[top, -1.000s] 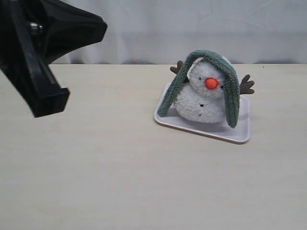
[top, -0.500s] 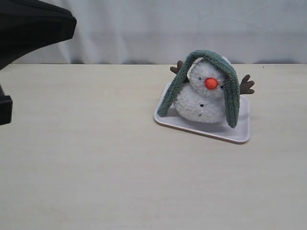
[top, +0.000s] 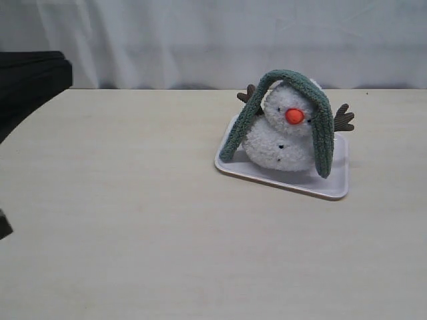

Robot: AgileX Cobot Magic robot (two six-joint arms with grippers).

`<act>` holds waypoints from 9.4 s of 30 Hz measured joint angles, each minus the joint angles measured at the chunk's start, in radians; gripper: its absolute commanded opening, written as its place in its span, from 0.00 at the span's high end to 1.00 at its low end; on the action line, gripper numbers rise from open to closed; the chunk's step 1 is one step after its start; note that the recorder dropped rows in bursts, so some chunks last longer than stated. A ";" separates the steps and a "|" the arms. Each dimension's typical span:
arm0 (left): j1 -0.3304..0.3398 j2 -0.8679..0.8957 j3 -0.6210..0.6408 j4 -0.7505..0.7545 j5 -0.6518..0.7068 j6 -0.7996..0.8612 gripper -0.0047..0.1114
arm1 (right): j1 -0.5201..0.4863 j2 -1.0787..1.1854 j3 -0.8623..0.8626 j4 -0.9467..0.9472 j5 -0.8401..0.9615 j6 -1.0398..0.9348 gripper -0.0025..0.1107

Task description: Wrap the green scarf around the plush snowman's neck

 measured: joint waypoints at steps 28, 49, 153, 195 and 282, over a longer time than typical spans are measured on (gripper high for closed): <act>0.786 -0.607 0.514 -0.033 -0.054 -0.453 0.96 | 0.000 0.000 0.000 0.000 0.000 0.000 0.94; 0.787 -0.670 0.570 0.098 0.197 -0.322 0.96 | 0.000 0.000 0.000 0.000 0.000 0.000 0.94; 0.787 -0.682 0.570 0.098 0.314 -0.318 0.96 | 0.000 1.467 -0.944 0.731 -0.024 -0.835 0.36; 0.787 -0.682 0.570 0.098 0.316 -0.318 0.96 | 0.100 1.658 -1.087 0.812 -0.333 -0.991 0.94; 0.787 -0.682 0.570 0.100 0.317 -0.318 0.96 | 0.056 1.747 -1.251 0.293 0.191 -0.351 0.94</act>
